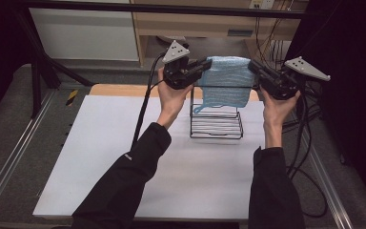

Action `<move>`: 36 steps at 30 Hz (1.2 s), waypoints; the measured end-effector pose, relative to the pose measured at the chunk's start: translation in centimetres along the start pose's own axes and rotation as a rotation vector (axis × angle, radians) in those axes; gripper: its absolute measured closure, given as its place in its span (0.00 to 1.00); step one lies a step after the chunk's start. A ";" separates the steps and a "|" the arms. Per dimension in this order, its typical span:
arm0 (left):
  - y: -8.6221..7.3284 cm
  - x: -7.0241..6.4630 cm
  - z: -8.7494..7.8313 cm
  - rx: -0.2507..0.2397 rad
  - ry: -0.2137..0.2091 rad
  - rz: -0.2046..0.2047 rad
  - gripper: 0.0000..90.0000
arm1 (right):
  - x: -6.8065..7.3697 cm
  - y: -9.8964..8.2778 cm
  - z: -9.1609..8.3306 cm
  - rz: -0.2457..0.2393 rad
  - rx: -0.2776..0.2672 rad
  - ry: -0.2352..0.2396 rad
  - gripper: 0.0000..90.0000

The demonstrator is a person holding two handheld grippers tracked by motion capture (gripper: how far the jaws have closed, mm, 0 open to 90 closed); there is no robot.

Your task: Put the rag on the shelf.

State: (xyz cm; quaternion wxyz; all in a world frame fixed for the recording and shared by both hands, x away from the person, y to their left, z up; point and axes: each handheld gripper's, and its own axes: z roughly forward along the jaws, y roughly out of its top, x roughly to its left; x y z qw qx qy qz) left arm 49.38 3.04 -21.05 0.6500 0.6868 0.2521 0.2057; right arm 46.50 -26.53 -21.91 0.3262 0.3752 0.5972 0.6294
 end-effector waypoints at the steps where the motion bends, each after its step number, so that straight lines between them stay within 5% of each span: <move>1: -0.1 -0.1 -0.1 0.003 -0.004 0.001 0.90 | 0.1 -0.1 -0.1 -0.006 0.006 -0.001 0.92; 15: -1.6 -1.1 -1.5 0.053 -0.047 0.001 0.89 | 0.8 -1.2 -1.7 -0.025 0.063 0.036 0.91; 28: -3.3 -2.2 -2.4 0.126 -0.056 -0.044 0.88 | 1.1 -2.3 -2.8 -0.025 0.137 0.079 0.91; 32: -3.0 -2.3 -2.8 0.153 -0.063 -0.053 0.85 | 1.0 -2.6 -3.0 -0.024 0.149 0.092 0.91; 36: -1.8 -2.2 -3.7 0.130 -0.063 -0.063 0.79 | 0.8 -2.8 -3.0 -0.024 0.152 0.099 0.91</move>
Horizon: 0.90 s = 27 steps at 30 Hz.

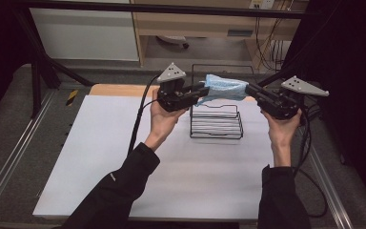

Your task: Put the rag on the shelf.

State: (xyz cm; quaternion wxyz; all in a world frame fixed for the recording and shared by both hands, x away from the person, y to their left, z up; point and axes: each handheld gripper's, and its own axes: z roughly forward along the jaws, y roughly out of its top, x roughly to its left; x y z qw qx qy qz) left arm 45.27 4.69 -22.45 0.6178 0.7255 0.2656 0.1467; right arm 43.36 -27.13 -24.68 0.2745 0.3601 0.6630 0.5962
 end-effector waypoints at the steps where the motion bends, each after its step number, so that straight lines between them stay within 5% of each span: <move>1: 0.4 0.0 -0.2 -0.011 0.005 -0.002 0.78 | 0.0 -0.1 0.0 -0.003 0.000 0.003 0.91; 6: 2.3 0.3 0.0 -0.001 0.058 -0.014 0.82 | -0.1 -0.3 -0.1 -0.012 0.004 0.012 0.91; 12: 3.3 -0.1 2.0 0.052 0.072 -0.004 0.92 | -0.2 -0.6 -0.2 -0.020 0.005 0.027 0.90; 27: 0.4 -0.7 3.0 0.163 0.028 0.030 0.98 | 0.1 -0.5 -0.5 -0.011 0.024 0.047 0.78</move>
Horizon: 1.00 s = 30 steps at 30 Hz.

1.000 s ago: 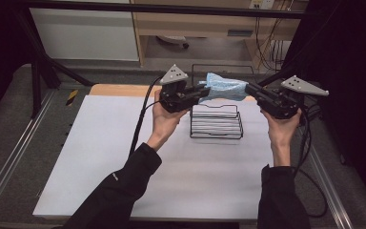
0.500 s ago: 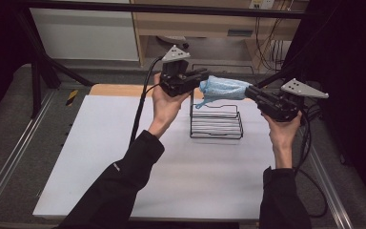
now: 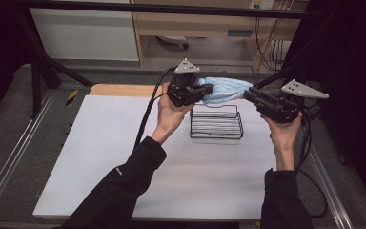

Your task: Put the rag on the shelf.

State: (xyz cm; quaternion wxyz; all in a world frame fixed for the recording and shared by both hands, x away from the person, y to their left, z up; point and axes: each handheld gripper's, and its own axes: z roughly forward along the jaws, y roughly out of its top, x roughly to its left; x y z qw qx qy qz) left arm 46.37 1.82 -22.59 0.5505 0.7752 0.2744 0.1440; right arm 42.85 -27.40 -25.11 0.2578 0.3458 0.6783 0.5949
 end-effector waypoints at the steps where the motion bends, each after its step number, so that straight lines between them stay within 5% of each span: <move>1: -0.2 0.0 0.0 0.003 -0.002 0.004 0.98 | 0.1 0.1 -0.1 0.000 -0.001 0.000 0.77; 9: -1.6 0.2 0.1 0.023 -0.009 0.011 0.98 | 0.8 1.1 -0.1 -0.009 -0.006 0.003 0.73; 12: -2.1 0.4 0.2 0.023 -0.013 0.009 0.98 | 0.8 0.9 0.2 0.001 0.024 0.007 0.81; 19: -3.2 0.7 0.6 0.038 -0.007 0.014 0.99 | 0.2 -1.1 1.1 0.043 0.110 -0.013 0.98; 30: -4.6 1.0 2.2 0.059 0.039 0.018 0.99 | -0.7 -3.4 1.8 0.061 0.130 -0.063 1.00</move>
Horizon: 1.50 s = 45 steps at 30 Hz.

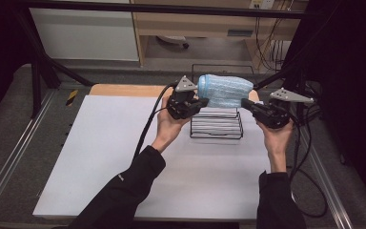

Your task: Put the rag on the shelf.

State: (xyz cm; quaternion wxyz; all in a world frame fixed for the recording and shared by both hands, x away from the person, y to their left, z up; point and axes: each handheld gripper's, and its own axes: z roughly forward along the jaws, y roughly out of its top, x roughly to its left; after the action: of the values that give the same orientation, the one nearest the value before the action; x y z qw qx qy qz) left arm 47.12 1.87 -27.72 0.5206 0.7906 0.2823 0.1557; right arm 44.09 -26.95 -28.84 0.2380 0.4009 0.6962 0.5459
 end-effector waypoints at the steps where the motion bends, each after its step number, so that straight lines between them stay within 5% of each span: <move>1: -0.1 0.0 0.2 0.002 0.002 -0.001 0.99 | 0.0 -0.1 0.1 -0.002 0.004 -0.007 1.00; 11: -0.4 0.2 0.2 -0.008 0.004 -0.005 0.99 | 0.0 -0.5 0.3 -0.016 0.002 -0.024 1.00; 19: 0.4 -0.3 -1.5 -0.026 -0.004 0.004 0.92 | 1.4 0.7 -0.8 -0.053 -0.035 0.006 0.87; 32: 0.2 0.8 -5.0 -0.023 0.002 0.002 0.60 | 2.9 2.5 -1.6 -0.049 -0.053 0.037 0.50; 40: -1.9 1.9 -7.6 0.016 0.026 0.013 0.40 | 4.0 2.4 -2.0 -0.047 -0.043 0.080 0.21; 45: -3.9 2.6 -9.1 0.052 0.036 0.007 0.29 | 4.9 1.7 -2.2 -0.061 -0.029 0.094 0.11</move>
State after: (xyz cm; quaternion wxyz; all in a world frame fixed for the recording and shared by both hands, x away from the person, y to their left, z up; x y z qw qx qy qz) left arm 43.14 11.36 -27.69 0.4942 0.8019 0.2929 0.1641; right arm 40.19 -24.07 -26.12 0.2274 0.3499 0.7106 0.5665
